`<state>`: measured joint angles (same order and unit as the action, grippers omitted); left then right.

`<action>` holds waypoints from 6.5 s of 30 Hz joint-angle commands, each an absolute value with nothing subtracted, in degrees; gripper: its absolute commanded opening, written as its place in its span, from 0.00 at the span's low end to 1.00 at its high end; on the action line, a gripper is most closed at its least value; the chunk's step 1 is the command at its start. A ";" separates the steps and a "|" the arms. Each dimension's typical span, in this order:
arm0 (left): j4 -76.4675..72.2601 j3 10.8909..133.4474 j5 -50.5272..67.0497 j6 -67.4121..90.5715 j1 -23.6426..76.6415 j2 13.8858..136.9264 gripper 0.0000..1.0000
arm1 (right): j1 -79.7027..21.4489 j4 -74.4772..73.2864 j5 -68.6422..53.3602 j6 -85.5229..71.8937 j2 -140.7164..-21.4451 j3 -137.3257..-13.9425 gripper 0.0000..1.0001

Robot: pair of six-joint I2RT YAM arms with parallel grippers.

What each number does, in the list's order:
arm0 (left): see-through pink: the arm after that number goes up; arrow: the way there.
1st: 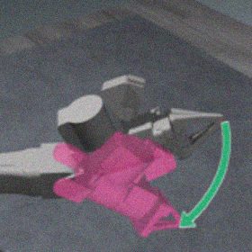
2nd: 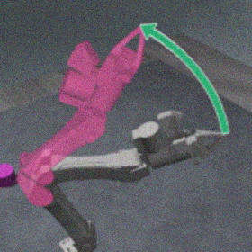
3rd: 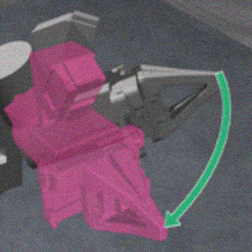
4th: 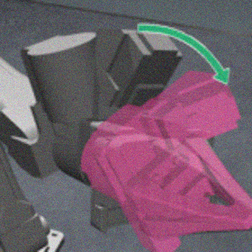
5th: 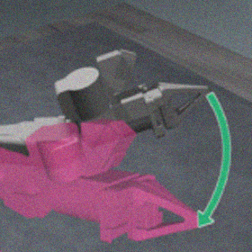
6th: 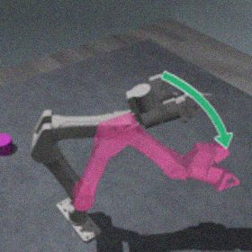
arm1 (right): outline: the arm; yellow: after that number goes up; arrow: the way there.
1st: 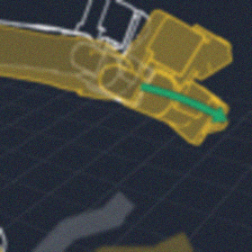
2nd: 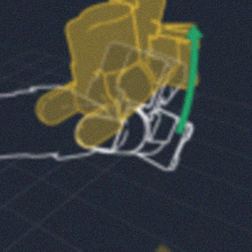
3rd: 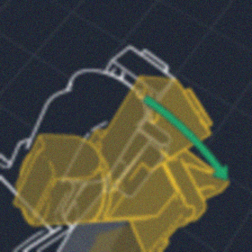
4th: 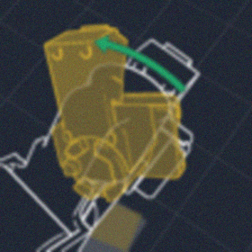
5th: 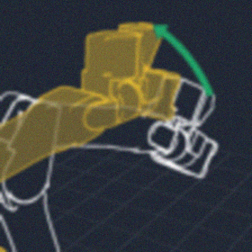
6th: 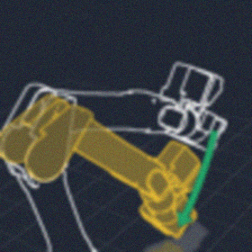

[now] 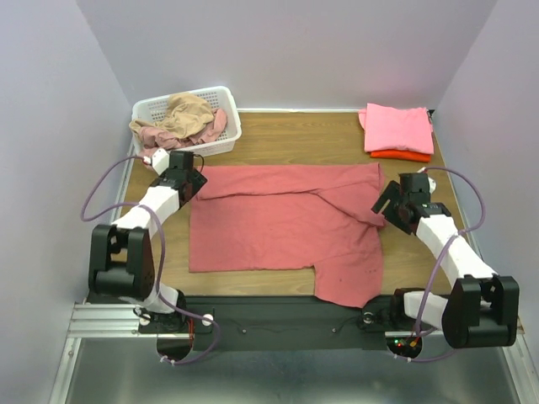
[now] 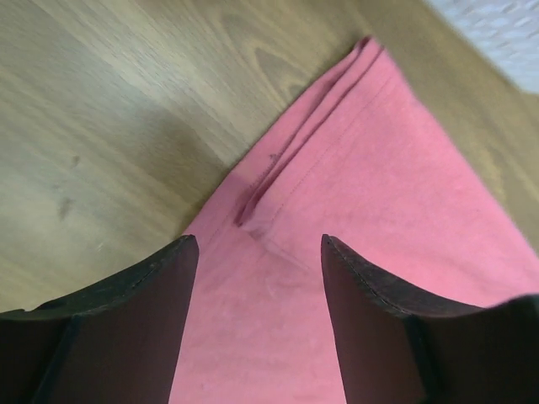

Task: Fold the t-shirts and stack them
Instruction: Fold the tshirt

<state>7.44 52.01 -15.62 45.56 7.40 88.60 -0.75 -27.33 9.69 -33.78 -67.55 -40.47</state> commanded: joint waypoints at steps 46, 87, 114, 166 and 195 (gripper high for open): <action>11.67 57.93 -10.97 39.71 8.52 80.79 0.74 | -3.25 -23.09 3.16 -28.30 -79.12 -61.80 1.00; 1.76 54.57 -6.33 39.64 11.43 85.49 0.85 | -23.66 -32.26 26.02 -35.86 -92.79 -65.83 1.00; 6.76 75.49 -13.89 37.35 9.58 113.81 0.83 | -17.58 -23.91 17.93 -30.94 -113.38 -74.44 1.00; 26.28 25.31 -13.71 66.18 13.97 59.59 0.77 | -17.58 -35.24 19.16 -43.24 -55.20 -37.62 1.00; 29.71 27.16 -14.68 65.04 13.97 55.81 0.00 | -18.28 -55.27 5.80 -44.21 -51.85 -37.44 0.99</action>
